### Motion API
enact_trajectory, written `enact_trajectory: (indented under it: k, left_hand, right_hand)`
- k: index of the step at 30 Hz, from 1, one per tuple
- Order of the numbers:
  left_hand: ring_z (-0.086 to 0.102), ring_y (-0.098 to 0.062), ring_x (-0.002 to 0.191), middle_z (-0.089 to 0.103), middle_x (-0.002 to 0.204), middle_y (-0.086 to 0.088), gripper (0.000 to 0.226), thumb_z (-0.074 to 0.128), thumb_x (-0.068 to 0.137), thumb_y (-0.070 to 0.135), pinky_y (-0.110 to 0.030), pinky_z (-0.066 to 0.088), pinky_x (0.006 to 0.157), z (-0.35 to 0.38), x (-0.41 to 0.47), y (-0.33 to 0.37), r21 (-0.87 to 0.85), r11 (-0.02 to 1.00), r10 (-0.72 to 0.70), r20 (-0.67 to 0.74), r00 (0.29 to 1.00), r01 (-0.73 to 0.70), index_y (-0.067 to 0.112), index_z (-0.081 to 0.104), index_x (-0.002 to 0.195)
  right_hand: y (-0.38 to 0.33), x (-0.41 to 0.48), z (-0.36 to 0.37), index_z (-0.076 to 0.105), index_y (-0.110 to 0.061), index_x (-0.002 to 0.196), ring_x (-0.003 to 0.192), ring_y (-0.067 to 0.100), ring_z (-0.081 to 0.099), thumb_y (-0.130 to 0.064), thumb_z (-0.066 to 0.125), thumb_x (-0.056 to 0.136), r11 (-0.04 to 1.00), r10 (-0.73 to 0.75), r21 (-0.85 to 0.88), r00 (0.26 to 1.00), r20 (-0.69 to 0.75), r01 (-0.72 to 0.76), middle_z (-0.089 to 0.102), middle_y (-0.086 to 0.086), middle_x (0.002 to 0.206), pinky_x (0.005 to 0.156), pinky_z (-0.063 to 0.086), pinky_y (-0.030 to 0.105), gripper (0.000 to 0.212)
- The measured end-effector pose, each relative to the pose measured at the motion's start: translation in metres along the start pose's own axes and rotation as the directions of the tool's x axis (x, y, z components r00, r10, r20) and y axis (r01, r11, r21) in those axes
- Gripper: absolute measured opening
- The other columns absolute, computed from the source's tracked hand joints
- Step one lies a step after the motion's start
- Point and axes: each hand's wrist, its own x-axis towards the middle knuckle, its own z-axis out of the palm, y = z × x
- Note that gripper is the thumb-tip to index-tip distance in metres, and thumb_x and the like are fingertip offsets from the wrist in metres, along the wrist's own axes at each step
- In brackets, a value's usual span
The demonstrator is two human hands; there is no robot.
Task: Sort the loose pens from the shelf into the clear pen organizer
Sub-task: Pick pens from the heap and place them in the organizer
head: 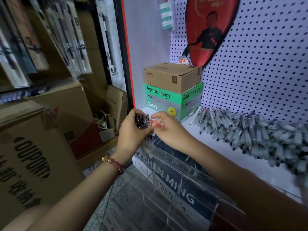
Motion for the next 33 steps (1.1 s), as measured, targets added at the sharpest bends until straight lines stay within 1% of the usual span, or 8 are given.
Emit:
enact_trajectory:
  k: [4, 8, 13, 17, 22, 27, 30, 33]
  left_hand:
    - [0.054, 0.004, 0.1, 0.057, 0.107, 0.011, 0.063, 0.084, 0.069, 0.014, -0.003, 0.038, 0.08, 0.003, 0.001, -0.002, -0.085, 0.994, 0.069, -0.009, 0.998, -0.07, 0.024, 0.046, 0.118]
    - [0.059, -0.011, 0.099, 0.062, 0.101, 0.007, 0.042, 0.081, 0.072, 0.007, -0.025, 0.046, 0.09, 0.002, 0.009, -0.003, -0.05, 0.979, 0.199, 0.082, 0.977, -0.196, 0.022, 0.061, 0.105]
    - [0.058, -0.015, 0.087, 0.058, 0.085, 0.012, 0.021, 0.08, 0.073, 0.01, -0.023, 0.045, 0.078, 0.0, 0.012, -0.002, 0.031, 0.981, 0.188, 0.115, 0.975, -0.193, 0.015, 0.066, 0.088]
    - [0.06, -0.015, 0.087, 0.063, 0.089, 0.003, 0.02, 0.079, 0.074, 0.012, -0.026, 0.047, 0.079, 0.0, 0.011, 0.001, 0.051, 0.986, 0.153, 0.115, 0.982, -0.16, 0.015, 0.065, 0.087]
    - [0.065, -0.015, 0.091, 0.068, 0.098, -0.002, 0.022, 0.084, 0.068, 0.015, -0.029, 0.051, 0.086, -0.006, 0.015, 0.013, -0.213, 0.976, -0.006, 0.125, 0.992, 0.033, 0.023, 0.069, 0.082]
    - [0.06, -0.004, 0.098, 0.068, 0.1, 0.0, 0.008, 0.077, 0.078, 0.02, -0.004, 0.039, 0.079, -0.014, 0.029, 0.026, -0.282, 0.959, 0.048, 0.073, 0.996, -0.025, 0.023, 0.07, 0.078]
    - [0.061, -0.003, 0.093, 0.069, 0.097, 0.0, 0.009, 0.07, 0.085, 0.02, -0.003, 0.036, 0.076, -0.009, 0.029, 0.028, -0.293, 0.956, 0.006, 0.084, 0.996, 0.019, 0.019, 0.07, 0.076]
    - [0.061, -0.007, 0.095, 0.068, 0.095, 0.003, 0.011, 0.066, 0.087, 0.018, -0.018, 0.043, 0.081, -0.006, 0.028, 0.03, -0.233, 0.972, 0.032, 0.075, 0.997, -0.013, 0.02, 0.07, 0.077]
  right_hand:
    - [0.005, 0.001, 0.0, 0.046, -0.017, 0.134, 0.072, -0.004, 0.046, -0.012, 0.049, 0.093, 0.998, -0.015, -0.056, 1.0, -0.006, 0.015, 0.061, -0.004, 0.117, 0.065, 0.035, 0.013, 0.041]
    - [0.003, 0.002, 0.002, 0.047, -0.015, 0.135, 0.082, -0.003, 0.052, -0.01, 0.047, 0.094, 0.999, -0.009, -0.054, 1.0, -0.012, 0.008, 0.058, 0.001, 0.126, 0.067, 0.038, 0.01, 0.042]
    - [0.004, 0.001, 0.004, 0.05, -0.012, 0.131, 0.089, 0.006, 0.05, -0.011, 0.05, 0.092, 0.995, -0.019, -0.101, 1.0, -0.02, 0.017, 0.059, 0.004, 0.127, 0.079, 0.039, 0.021, 0.039]
    - [0.008, 0.003, 0.001, 0.05, -0.016, 0.117, 0.072, 0.001, 0.049, -0.017, 0.054, 0.093, 0.997, 0.006, -0.08, 0.986, -0.167, -0.019, 0.062, -0.003, 0.11, 0.069, 0.043, 0.023, 0.025]
    - [0.011, 0.008, -0.022, 0.053, -0.013, 0.116, 0.085, 0.007, 0.055, -0.011, 0.047, 0.096, 0.993, 0.097, -0.032, 0.954, -0.283, -0.11, 0.059, -0.003, 0.108, 0.062, 0.038, 0.012, 0.021]
    - [0.035, 0.025, -0.07, 0.057, -0.014, 0.116, 0.091, 0.012, 0.054, 0.005, 0.039, 0.093, 0.935, 0.211, -0.269, 0.972, -0.104, -0.232, 0.056, -0.002, 0.106, 0.063, 0.04, 0.019, 0.035]
    - [0.068, 0.036, -0.083, 0.051, -0.016, 0.128, 0.115, 0.019, 0.054, 0.013, 0.041, 0.086, 0.87, 0.23, -0.458, 0.972, 0.047, -0.183, 0.051, 0.002, 0.13, 0.087, 0.05, 0.034, 0.052]
    - [0.094, 0.043, -0.079, 0.04, -0.024, 0.142, 0.133, 0.024, 0.041, 0.012, 0.045, 0.085, 0.691, 0.279, -0.715, 0.952, 0.126, -0.107, 0.037, 0.005, 0.15, 0.113, 0.03, 0.049, 0.067]
